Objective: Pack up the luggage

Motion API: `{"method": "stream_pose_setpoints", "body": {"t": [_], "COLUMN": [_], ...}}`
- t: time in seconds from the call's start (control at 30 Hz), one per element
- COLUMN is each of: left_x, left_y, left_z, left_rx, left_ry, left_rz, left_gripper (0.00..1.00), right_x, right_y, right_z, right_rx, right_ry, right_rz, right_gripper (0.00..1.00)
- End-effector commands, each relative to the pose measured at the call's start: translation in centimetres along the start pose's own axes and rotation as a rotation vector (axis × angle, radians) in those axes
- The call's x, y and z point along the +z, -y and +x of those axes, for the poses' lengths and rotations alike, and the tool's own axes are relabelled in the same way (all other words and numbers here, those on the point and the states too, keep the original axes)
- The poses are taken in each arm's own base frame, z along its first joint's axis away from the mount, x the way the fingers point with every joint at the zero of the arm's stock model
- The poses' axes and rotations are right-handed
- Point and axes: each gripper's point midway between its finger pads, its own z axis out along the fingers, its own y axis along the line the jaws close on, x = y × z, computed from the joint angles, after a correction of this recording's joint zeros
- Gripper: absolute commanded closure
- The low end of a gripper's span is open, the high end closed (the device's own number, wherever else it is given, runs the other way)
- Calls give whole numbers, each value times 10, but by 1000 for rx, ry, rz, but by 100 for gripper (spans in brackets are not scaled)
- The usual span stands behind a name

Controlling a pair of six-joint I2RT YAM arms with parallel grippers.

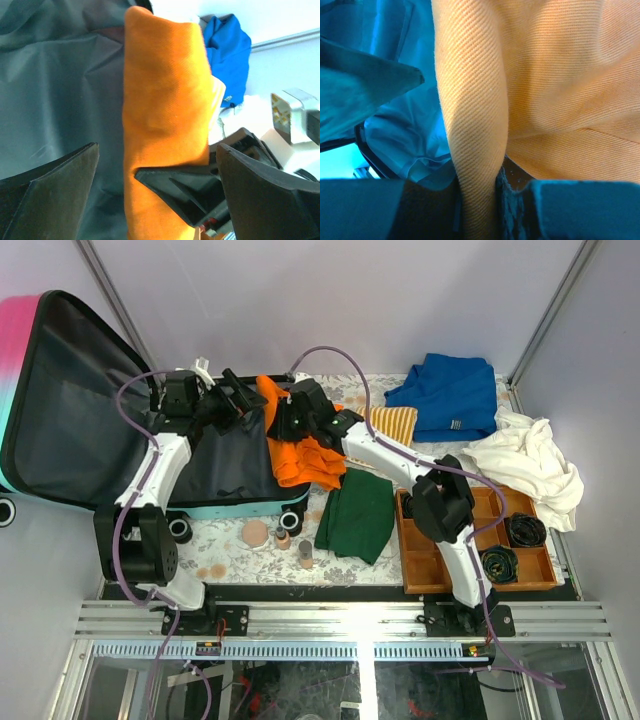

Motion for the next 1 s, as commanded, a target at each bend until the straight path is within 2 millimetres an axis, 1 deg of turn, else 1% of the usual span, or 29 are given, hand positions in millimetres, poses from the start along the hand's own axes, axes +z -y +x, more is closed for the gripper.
{"method": "stream_pose_setpoints", "body": {"t": [0.0,0.1,0.2,0.3,0.47,0.5,0.6,0.7,0.8,0.83,0.87,0.97], "left_x": [2,-13,-34,-46,-57,-59,-63,-66,-69,-68,-68,-65], "left_y": [-7,-30,-52,-70,-91,-94,-107,-119,-130,-132,-134,-134], "left_z": [-34,-56,-78,-80,-72,-73,-71,-69,-67,-66,-64,-58], "left_rx": [4,-69,-110,-102,-77,-59,-27,-13,-16,-16,-11,9], "left_ry": [106,168,234,235,219,222,215,206,201,195,184,146], "left_rz": [-22,-48,-75,-123,-179,-190,-236,-271,-295,-297,-298,-285], "left_gripper": [0,0,0,0,0,0,0,0,0,0,0,0], "right_x": [-5,3,15,33,68,74,85,81,62,53,37,2], "right_y": [-71,-72,-77,-74,-65,-65,-72,-88,-105,-110,-120,-130], "right_z": [-41,-43,-44,-37,-14,-9,-1,-11,-28,-33,-43,-53], "right_rx": [-4,12,23,37,68,66,48,23,-41,-69,-98,-178], "right_ry": [163,183,193,193,179,180,188,213,249,258,280,293], "right_rz": [-205,-205,-208,-189,-161,-157,-188,-251,-304,-320,-346,-384], "right_gripper": [95,96,97,97,95,91,76,52,27,22,18,11]}}
